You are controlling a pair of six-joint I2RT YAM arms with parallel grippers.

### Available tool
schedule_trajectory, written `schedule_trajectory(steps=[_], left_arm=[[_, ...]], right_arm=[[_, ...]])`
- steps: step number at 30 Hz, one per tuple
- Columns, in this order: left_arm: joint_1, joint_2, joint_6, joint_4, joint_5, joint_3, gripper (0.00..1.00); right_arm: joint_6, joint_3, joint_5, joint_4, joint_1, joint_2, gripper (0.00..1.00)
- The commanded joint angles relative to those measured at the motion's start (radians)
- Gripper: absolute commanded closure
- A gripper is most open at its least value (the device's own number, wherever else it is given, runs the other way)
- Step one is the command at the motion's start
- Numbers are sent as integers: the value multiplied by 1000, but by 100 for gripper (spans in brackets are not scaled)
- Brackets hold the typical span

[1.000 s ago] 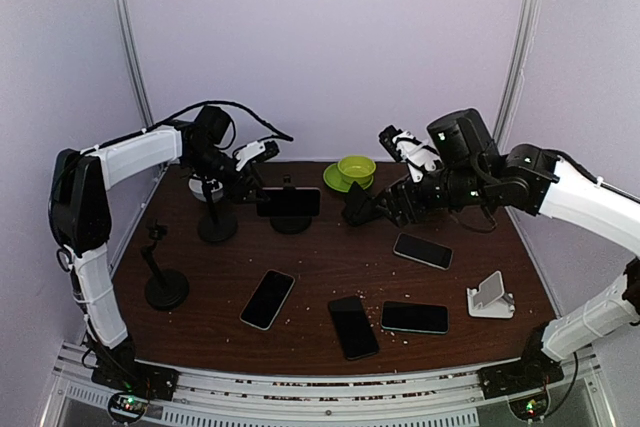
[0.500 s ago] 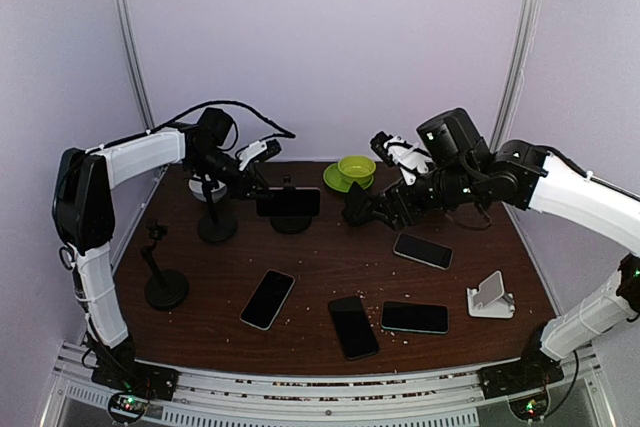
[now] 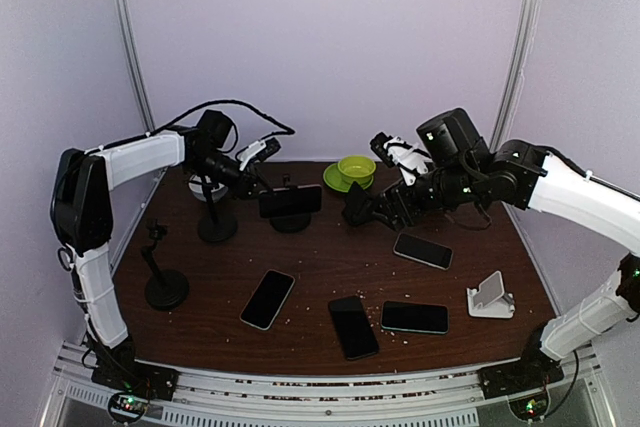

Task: Remove the phone from the phone stand

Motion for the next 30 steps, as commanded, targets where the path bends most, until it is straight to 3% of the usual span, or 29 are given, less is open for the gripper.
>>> schedule_trajectory(steps=[1,17,20,24,30], left_arm=[[-24,-88,-75,96,0,-71,100],[-253,-291,-47,212,-350,-236,100],[-297,-316,-97,282,-471,-278,100],[-304,-346,-197,358,-515,-317,100],[-331,-350,-240,332,-565,-307,100]], right_arm=[[39,-8,-9,5,-6,-24,24],[189,-69,26,-14,-4,-108,24],[206,-92,44,-18,-5,-126,24],[216,-112,56,-17,-5,-147,23],[211,-93,68,-45,-5,-148,23]])
